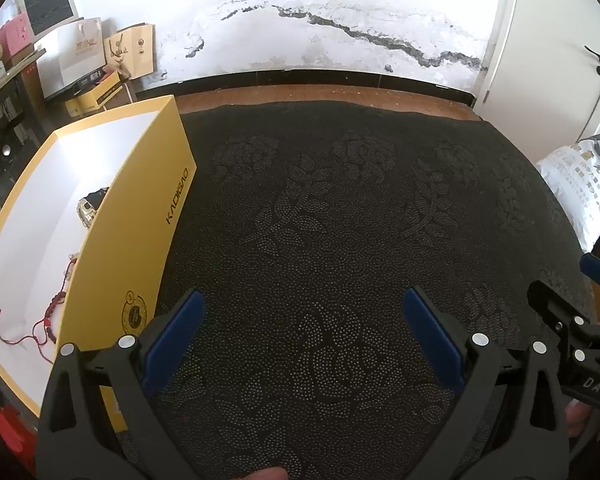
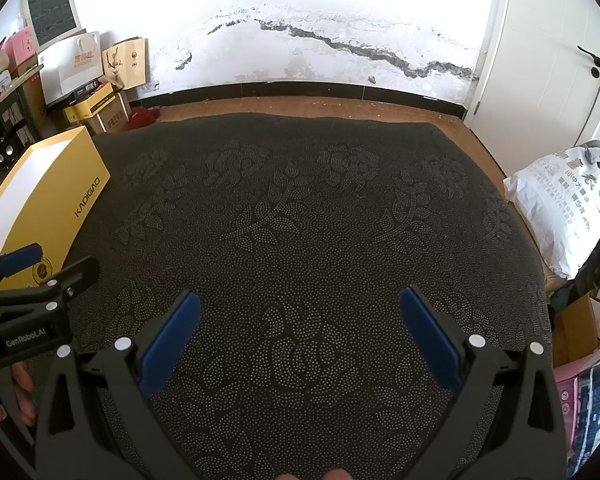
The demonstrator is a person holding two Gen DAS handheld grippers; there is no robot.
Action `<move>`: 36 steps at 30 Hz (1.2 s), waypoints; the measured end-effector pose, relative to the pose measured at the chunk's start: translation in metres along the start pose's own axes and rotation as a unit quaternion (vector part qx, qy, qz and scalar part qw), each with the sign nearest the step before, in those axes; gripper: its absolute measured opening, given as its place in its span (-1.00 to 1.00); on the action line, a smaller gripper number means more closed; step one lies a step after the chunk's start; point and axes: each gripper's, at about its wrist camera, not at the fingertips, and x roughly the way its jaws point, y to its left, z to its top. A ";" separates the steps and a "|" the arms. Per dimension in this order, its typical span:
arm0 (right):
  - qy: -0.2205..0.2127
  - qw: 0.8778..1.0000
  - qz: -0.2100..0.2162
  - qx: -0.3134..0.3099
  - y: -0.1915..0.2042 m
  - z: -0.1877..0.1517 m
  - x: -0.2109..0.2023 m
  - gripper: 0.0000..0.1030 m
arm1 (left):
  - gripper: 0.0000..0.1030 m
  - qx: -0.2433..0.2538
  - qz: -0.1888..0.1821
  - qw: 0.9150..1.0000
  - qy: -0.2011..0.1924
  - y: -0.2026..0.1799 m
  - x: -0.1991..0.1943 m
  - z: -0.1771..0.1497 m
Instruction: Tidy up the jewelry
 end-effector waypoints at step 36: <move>-0.001 1.000 -0.001 -0.005 0.000 0.001 0.001 0.87 | 0.88 0.010 0.002 1.000 0.001 0.000 0.001 -0.001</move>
